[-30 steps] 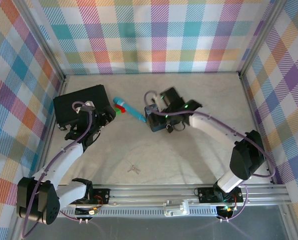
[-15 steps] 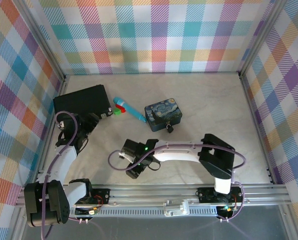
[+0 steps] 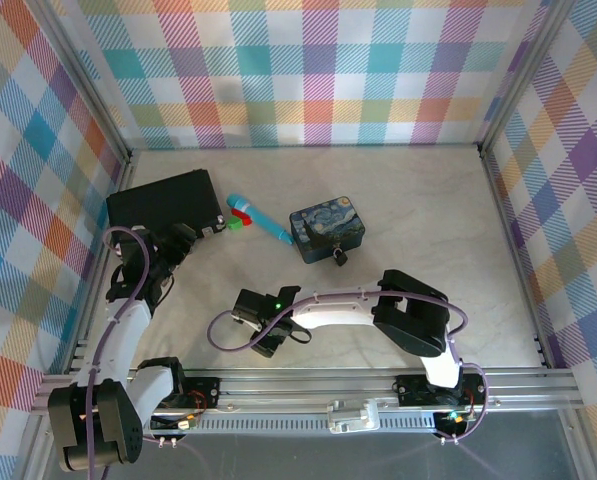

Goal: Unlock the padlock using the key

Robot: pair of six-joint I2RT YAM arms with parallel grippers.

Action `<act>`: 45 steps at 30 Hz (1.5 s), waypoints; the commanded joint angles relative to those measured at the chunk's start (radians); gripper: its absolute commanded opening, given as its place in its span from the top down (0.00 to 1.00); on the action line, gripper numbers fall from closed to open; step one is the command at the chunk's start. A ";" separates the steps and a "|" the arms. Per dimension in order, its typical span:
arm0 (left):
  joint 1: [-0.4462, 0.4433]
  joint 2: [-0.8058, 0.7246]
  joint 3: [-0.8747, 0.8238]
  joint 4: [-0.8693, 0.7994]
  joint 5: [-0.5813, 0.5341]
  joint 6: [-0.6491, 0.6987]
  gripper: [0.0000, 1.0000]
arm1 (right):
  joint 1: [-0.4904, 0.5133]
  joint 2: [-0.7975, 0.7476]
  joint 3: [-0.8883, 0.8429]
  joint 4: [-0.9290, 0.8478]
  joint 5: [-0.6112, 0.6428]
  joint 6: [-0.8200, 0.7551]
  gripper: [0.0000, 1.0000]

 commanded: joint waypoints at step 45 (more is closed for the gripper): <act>-0.775 0.219 0.082 0.421 0.014 -0.108 0.45 | -0.555 -0.494 -0.265 0.177 -0.134 0.607 1.00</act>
